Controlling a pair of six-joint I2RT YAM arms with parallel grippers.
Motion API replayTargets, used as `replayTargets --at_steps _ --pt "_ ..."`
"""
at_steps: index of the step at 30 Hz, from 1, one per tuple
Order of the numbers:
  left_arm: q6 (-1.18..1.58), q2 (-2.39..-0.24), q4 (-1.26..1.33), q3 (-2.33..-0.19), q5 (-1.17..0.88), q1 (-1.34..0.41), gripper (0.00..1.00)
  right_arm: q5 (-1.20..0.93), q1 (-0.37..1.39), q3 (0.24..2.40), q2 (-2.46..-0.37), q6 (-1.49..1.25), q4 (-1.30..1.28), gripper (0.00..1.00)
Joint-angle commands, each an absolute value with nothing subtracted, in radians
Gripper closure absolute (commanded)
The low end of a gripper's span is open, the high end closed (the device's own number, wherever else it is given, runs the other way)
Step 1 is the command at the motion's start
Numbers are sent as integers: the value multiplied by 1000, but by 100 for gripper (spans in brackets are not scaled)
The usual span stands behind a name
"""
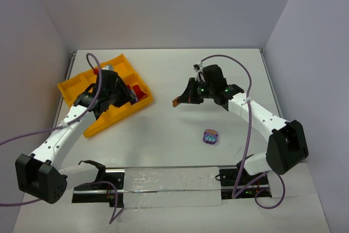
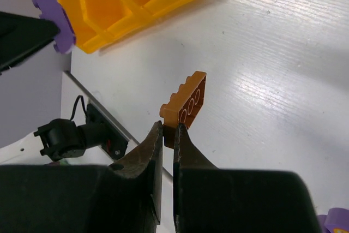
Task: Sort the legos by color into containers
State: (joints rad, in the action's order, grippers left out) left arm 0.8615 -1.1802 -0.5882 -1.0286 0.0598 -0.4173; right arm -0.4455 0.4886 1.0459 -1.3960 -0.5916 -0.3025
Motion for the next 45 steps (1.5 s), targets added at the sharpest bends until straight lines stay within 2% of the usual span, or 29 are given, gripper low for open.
replayTargets --at_steps 1,7,22,37,45 --pt "782 -1138 -714 -1040 193 -359 100 -432 482 1047 -1368 -572 -301 100" --pt "748 -1174 -772 -1092 256 -289 100 -436 482 1058 -1365 -573 -302 100" --pt "690 -1164 -834 -1060 268 33 100 -442 482 1066 -1370 -557 -308 100" --pt "646 -1200 -887 -1093 313 127 100 -415 482 1106 -1363 -548 -356 100" --pt "665 -1195 -892 -1076 202 132 100 -320 482 1251 -1428 -487 -487 100"
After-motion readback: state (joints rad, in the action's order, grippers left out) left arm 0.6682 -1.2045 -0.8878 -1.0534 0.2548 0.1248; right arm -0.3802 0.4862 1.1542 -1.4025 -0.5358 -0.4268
